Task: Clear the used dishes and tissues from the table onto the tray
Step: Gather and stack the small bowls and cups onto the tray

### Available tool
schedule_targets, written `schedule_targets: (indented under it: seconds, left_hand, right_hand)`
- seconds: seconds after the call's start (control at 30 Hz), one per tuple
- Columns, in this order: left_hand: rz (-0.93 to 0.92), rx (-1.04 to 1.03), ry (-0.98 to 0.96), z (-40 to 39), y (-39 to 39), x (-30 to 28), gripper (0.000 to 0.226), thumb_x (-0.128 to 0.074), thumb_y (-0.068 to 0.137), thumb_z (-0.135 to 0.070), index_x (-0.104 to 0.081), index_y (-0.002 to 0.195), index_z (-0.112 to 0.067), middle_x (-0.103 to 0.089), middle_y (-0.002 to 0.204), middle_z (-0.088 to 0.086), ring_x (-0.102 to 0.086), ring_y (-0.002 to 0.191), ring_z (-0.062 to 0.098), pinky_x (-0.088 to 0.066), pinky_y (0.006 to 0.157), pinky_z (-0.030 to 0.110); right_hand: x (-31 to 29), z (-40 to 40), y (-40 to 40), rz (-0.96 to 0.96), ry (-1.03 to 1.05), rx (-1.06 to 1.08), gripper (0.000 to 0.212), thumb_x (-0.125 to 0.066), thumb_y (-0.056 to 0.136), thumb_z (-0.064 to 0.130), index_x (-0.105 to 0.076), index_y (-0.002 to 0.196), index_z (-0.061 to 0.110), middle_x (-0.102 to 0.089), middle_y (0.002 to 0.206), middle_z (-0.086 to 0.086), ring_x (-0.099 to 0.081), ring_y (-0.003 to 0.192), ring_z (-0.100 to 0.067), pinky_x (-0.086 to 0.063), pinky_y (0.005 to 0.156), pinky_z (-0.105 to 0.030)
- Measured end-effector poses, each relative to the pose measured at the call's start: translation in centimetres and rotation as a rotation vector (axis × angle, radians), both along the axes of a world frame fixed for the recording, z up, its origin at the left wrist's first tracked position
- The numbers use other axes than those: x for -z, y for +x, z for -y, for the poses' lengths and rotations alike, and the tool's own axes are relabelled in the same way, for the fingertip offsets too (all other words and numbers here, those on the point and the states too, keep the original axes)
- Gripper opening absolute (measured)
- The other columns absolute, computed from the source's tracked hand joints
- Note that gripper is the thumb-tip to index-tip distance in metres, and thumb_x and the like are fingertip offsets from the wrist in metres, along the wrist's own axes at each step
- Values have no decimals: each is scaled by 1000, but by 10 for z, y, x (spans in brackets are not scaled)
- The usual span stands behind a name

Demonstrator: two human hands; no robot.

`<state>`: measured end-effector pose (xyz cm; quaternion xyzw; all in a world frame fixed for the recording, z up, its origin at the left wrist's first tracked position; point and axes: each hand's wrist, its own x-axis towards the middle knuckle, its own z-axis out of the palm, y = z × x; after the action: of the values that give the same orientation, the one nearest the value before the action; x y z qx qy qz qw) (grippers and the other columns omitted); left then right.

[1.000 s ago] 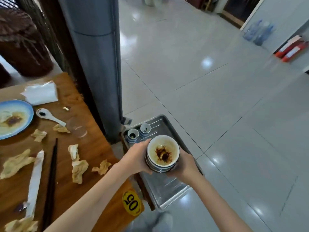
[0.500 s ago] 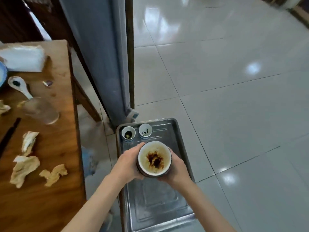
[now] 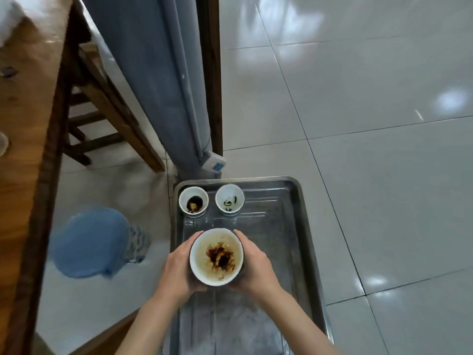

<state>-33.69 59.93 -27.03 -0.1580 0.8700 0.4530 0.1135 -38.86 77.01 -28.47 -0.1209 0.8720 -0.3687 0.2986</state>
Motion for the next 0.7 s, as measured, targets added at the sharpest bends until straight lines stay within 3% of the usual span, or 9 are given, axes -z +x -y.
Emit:
schedule_targets:
  seconds: [0.1,0.17,0.27,0.33,0.5,0.7]
  left_hand:
    - [-32,-7,-39,7,-2,13,102,-92,34,-10,-45,117,-46,-47,106,-38,-51,100,0,-37,81,14]
    - [-30,-21,-83,12,-4,20,99,-93,35,-15,-44,114,-49,-51,103,-35,-52,96,3,-40,78,22]
    - [22,-21,-137,18,-10,31,95,-93,39,-21,-51,124,-32,-62,116,-11,-55,106,18,-47,85,36]
    - [53,-12,-152,21,-15,37,95,-93,42,-23,-51,128,-26,-62,119,-4,-55,110,23,-47,89,41]
    - [83,-3,-187,24,-22,45,97,-92,46,-25,-48,132,-23,-62,120,1,-53,110,27,-45,91,42]
    - [67,-14,-231,23,-21,48,93,-92,47,-25,-50,131,-24,-64,115,3,-52,105,28,-44,89,39]
  right_hand:
    - [22,12,-4,5,-2,-22,95,-81,63,32,-28,142,32,-42,140,15,-41,127,-7,-39,102,-30]
    - [32,18,-7,1,-8,-13,86,-79,64,31,-33,136,31,-48,133,14,-47,122,-9,-44,96,-32]
    - [39,24,-13,0,10,14,74,-77,65,29,-36,127,31,-53,124,10,-52,113,-15,-46,87,-32]
    - [43,27,-18,-1,19,12,73,-77,66,31,-37,127,29,-53,125,6,-53,112,-18,-46,87,-34]
    - [50,30,-21,14,9,47,74,-78,64,31,-40,127,29,-55,122,6,-55,110,-18,-49,85,-38]
    - [53,30,-21,-3,6,50,78,-78,63,29,-38,129,33,-55,123,10,-55,110,-15,-50,85,-33]
